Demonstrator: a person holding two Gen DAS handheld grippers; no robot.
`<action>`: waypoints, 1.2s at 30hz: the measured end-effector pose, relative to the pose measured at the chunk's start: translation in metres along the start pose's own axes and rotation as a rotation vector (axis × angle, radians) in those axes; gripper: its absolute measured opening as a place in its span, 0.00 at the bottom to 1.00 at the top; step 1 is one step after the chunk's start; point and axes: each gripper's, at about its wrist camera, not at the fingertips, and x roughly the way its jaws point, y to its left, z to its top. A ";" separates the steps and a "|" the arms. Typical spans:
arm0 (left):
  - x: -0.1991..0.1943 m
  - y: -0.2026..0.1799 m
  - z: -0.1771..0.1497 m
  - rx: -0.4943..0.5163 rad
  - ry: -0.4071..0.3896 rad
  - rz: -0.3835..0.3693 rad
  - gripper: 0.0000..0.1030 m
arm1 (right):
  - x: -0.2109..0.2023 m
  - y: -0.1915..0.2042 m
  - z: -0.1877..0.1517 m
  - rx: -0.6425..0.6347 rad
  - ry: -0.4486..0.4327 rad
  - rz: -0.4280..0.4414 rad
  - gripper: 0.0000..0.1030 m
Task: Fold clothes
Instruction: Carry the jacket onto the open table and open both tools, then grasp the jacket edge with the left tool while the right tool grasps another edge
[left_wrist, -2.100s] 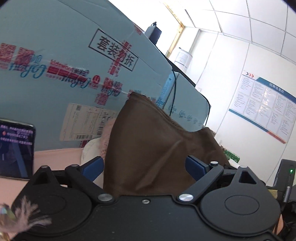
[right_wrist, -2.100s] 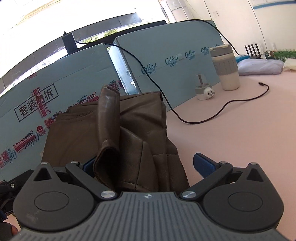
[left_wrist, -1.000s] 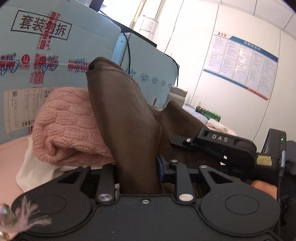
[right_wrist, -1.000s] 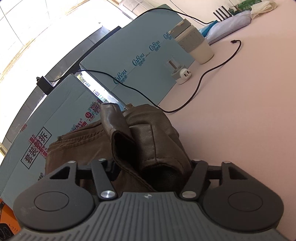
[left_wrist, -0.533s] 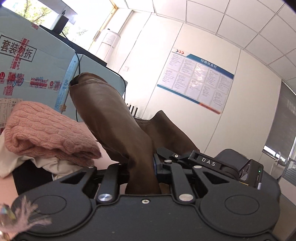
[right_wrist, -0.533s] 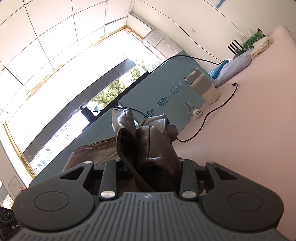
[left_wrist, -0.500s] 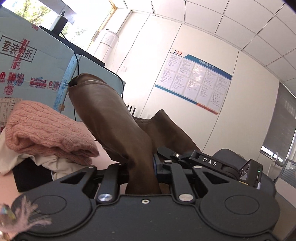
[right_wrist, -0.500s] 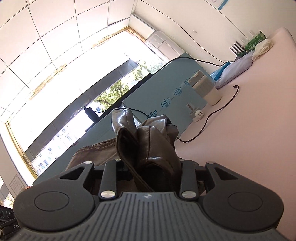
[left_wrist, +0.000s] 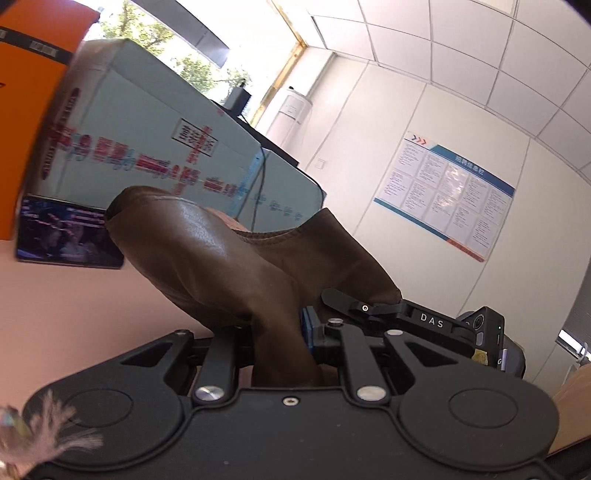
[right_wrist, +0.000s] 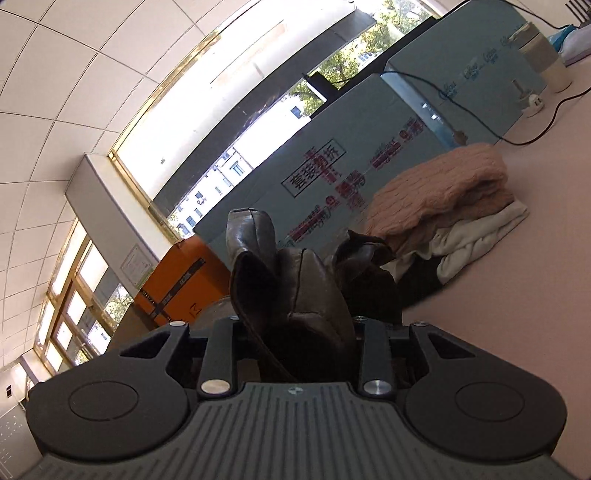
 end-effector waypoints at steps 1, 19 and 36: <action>-0.012 0.005 0.000 0.006 -0.015 0.027 0.16 | 0.012 0.006 -0.006 -0.001 0.037 0.028 0.26; -0.093 0.052 -0.028 0.098 0.034 0.756 0.80 | 0.070 0.027 -0.051 -0.083 0.444 0.063 0.77; 0.008 -0.024 -0.053 0.360 0.275 0.380 0.69 | 0.113 0.023 -0.048 0.138 0.479 0.224 0.78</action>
